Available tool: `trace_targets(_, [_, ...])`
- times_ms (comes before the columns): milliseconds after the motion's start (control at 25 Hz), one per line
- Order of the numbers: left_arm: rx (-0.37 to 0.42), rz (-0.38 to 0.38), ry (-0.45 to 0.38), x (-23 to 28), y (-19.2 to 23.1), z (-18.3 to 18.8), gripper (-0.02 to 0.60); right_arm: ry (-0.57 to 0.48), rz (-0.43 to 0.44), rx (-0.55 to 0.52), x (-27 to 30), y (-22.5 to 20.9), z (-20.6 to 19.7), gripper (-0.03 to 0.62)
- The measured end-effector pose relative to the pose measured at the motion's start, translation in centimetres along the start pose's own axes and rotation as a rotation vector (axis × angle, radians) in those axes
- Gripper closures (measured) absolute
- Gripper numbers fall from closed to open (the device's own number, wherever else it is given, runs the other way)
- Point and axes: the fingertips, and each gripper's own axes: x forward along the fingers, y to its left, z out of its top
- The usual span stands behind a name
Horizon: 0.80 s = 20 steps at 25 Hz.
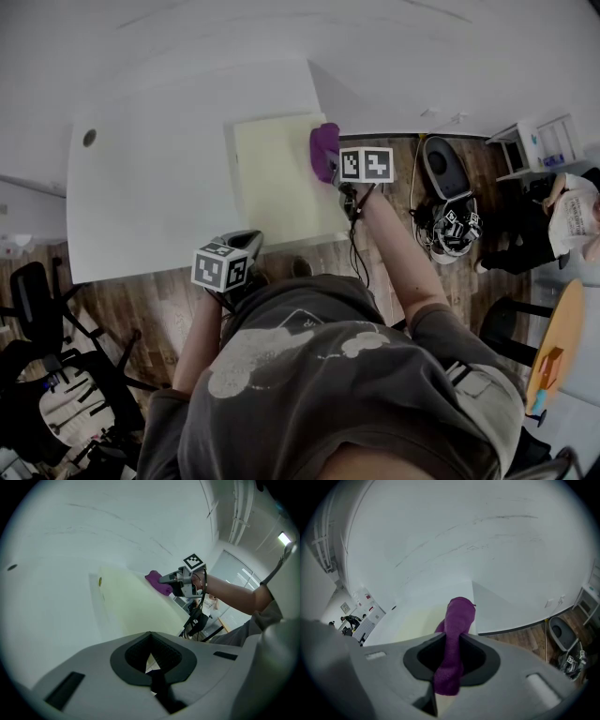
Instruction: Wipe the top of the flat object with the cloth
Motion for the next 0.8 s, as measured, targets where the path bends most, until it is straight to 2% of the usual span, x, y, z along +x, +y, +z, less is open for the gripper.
trace_targets(800, [0.003, -0.006, 0.005, 0.2, 0.1, 0.0, 0.581, -0.019, -0.056, 0.081, -1.2, -3.4, -0.6, 0.517])
